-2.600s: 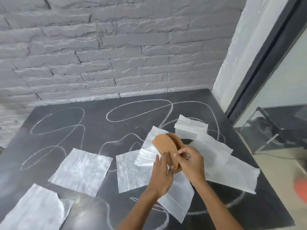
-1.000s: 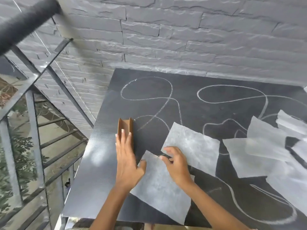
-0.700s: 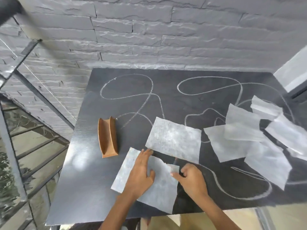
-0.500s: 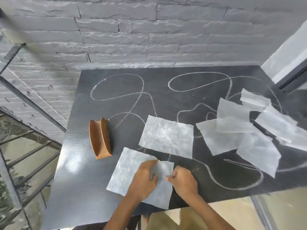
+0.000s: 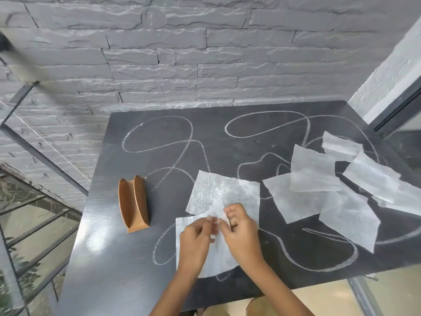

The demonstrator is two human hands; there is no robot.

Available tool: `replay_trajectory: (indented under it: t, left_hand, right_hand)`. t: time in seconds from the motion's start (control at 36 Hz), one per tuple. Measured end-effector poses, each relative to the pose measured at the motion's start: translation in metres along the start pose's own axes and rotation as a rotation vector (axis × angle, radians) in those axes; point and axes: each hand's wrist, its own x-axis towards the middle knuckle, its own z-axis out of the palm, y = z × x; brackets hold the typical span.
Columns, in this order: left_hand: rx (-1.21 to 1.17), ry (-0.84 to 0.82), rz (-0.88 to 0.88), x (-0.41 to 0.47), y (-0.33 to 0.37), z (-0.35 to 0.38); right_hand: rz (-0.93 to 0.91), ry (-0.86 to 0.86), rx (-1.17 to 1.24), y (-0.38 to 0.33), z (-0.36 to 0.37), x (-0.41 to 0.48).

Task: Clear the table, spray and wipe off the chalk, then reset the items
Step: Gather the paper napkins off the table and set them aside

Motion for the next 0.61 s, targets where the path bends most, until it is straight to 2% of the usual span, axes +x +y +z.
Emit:
replay_trajectory:
  t: [0.11, 0.17, 0.31, 0.39, 0.47, 0.61]
  left_hand:
    - [-0.258, -0.135, -0.101, -0.005, 0.022, 0.006]
    - [-0.338, -0.155, -0.137, -0.005, 0.026, 0.009]
    - [-0.456, -0.004, -0.250, 0.003, 0.028, 0.016]
    - [-0.469, 0.093, -0.288, 0.009, 0.027, 0.020]
    - [-0.451, 0.180, -0.309, 0.015, 0.024, 0.026]
    - [-0.418, 0.187, -0.315, 0.021, 0.021, 0.028]
  right_hand:
    - [-0.228, -0.015, -0.240, -0.019, 0.000, -0.004]
    - [-0.239, -0.051, -0.276, -0.021, 0.002, -0.005]
    - [-0.132, -0.222, -0.085, -0.014, 0.000, -0.004]
    - [-0.033, -0.070, 0.031, -0.007, -0.007, 0.005]
    - [0.070, 0.124, 0.031, 0.010, -0.024, 0.027]
    - [0.348, 0.150, -0.129, 0.053, -0.045, 0.064]
